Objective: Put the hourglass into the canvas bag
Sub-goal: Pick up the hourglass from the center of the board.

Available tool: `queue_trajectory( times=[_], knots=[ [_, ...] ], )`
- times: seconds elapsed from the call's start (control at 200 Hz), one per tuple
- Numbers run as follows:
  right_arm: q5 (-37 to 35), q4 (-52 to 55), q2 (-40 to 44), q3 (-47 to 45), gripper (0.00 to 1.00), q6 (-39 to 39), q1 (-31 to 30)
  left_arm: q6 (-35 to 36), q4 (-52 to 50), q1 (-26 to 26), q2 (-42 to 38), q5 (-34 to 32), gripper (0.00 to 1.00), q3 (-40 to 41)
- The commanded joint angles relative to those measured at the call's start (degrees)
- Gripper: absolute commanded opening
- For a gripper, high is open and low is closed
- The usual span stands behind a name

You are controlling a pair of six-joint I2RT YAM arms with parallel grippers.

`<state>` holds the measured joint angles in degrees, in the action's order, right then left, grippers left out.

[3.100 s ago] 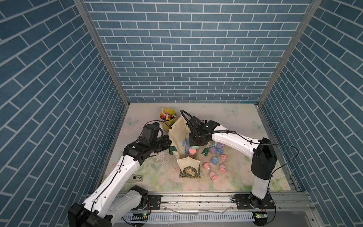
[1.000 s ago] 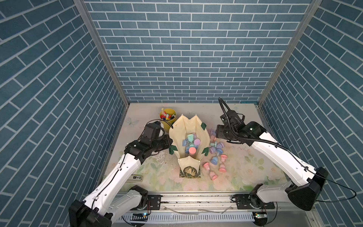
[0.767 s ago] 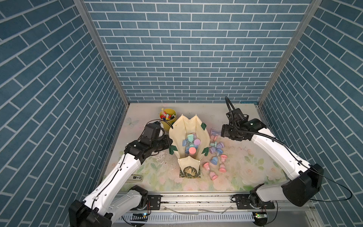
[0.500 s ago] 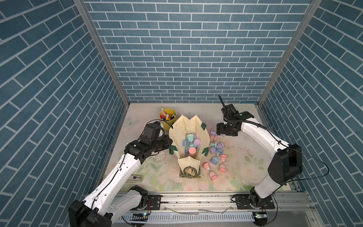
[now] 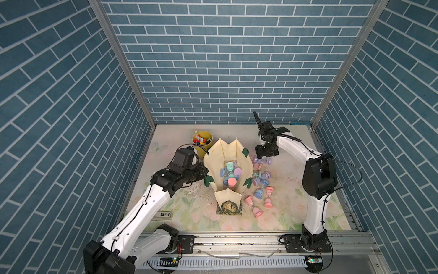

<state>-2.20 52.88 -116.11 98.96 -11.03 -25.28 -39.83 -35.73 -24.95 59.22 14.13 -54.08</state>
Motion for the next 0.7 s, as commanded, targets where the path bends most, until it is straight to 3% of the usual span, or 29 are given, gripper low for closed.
queue_trajectory(
  times=[0.0, 0.47, 0.695],
  knots=[
    [0.06, 1.83, -3.51, 1.41, 0.71, 3.28, 0.97, 0.8, -1.3, -0.4, 0.45, -1.08, 0.18, -1.44],
    [2.51, 1.24, -12.37, 6.2, 0.66, 0.93, 5.37, 1.16, -2.1, -0.38, 1.24, -1.64, 0.18, -1.63],
    [2.53, 2.05, -14.82, 7.54, 0.54, -2.99, 8.34, 1.07, -2.25, -0.32, 1.63, -2.08, 0.18, -1.63]
  ],
)
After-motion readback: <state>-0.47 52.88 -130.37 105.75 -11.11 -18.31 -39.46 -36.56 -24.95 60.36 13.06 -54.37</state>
